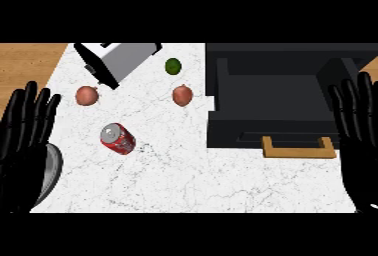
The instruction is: Pick up the can, place it into the drawer and close the drawer
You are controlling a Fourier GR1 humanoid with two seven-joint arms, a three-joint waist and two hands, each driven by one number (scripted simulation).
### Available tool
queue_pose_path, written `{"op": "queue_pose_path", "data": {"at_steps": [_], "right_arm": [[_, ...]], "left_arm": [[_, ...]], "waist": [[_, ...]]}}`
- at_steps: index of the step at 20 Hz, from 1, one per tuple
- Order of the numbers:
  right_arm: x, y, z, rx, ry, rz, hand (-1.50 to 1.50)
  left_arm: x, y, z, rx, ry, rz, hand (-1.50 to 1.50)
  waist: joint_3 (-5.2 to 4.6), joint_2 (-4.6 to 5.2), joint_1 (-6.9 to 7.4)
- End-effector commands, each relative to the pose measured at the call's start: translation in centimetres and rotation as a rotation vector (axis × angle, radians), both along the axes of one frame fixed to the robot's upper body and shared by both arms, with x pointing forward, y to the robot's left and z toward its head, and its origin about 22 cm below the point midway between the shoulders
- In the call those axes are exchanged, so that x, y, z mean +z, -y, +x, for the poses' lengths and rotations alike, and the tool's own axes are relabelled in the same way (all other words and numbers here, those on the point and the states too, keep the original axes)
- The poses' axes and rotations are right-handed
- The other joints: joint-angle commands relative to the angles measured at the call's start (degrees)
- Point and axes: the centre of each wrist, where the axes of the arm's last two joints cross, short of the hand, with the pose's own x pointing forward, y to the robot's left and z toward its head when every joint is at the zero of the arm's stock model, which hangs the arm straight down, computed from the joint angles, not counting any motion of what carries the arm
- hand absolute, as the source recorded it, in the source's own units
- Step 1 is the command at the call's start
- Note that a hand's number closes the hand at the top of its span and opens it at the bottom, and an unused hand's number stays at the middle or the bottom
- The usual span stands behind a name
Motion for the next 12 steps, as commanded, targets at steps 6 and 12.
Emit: {"op": "queue_pose_path", "data": {"at_steps": [6, 12], "right_arm": [[-1.2, 0.2, 0.1, 0.042, -0.077, -0.037, -1.50], [-4.0, 3.5, -1.7, -0.224, -0.347, -0.001, -1.50]], "left_arm": [[0.5, 2.4, 1.8, -0.820, 0.041, -0.011, -1.50], [-0.5, -8.2, 4.1, -0.857, -0.294, 0.217, -1.50]], "waist": [[-1.87, 0.91, -4.93], [-1.56, 0.60, -3.55]]}}
